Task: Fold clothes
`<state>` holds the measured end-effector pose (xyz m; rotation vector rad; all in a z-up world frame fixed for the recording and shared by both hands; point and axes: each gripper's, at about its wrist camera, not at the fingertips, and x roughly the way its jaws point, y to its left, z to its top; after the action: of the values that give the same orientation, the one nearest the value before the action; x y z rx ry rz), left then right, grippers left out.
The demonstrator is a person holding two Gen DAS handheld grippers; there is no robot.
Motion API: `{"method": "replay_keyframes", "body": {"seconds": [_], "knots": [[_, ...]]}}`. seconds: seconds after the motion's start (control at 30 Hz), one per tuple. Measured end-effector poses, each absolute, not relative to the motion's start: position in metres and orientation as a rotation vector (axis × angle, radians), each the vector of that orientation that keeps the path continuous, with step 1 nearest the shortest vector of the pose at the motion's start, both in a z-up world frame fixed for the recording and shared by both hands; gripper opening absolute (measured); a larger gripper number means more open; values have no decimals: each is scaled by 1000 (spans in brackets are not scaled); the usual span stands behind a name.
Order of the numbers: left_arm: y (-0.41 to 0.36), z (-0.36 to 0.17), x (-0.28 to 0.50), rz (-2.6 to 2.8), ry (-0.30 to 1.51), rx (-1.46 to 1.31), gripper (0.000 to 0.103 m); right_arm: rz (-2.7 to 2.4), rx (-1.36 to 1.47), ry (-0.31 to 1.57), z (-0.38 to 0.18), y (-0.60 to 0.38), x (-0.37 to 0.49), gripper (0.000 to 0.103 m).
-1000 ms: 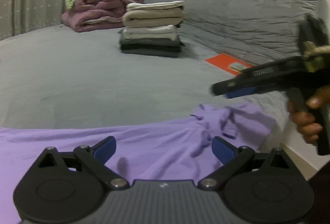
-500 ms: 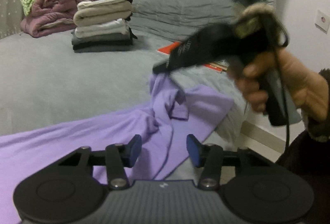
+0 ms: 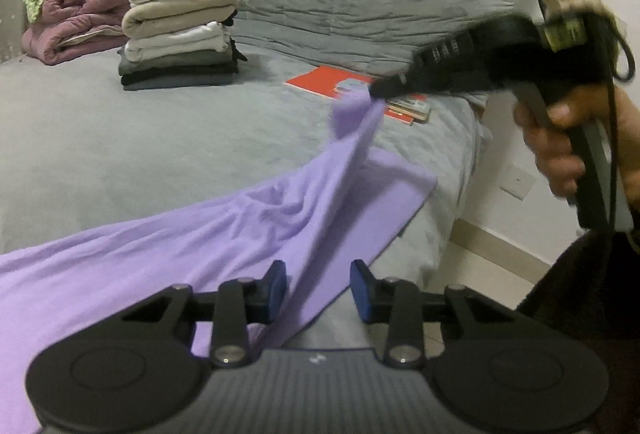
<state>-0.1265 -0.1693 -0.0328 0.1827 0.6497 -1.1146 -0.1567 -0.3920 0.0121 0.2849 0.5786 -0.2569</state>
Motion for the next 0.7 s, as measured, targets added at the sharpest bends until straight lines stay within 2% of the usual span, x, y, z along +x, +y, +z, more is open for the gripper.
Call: {"method": "replay_keyframes", "body": {"seconds": [0.23, 0.4, 0.47, 0.53, 0.63, 0.7], "knots": [[-176, -33, -135, -1186, 666, 243, 36, -317, 326, 746, -16, -400, -178, 3], [-176, -34, -142, -1216, 663, 275, 37, -308, 305, 789, -17, -397, -184, 4], [-175, -33, -142, -1221, 666, 271, 37, -294, 293, 798, -15, -395, -185, 14], [-173, -32, -140, -1221, 669, 258, 37, -285, 295, 794, -14, -397, -183, 16], [-168, -27, -136, -1213, 660, 231, 39, -278, 313, 775, -13, -402, -179, 40], [-165, -25, -132, -1199, 651, 216, 41, -271, 323, 768, -13, -406, -173, 40]]}}
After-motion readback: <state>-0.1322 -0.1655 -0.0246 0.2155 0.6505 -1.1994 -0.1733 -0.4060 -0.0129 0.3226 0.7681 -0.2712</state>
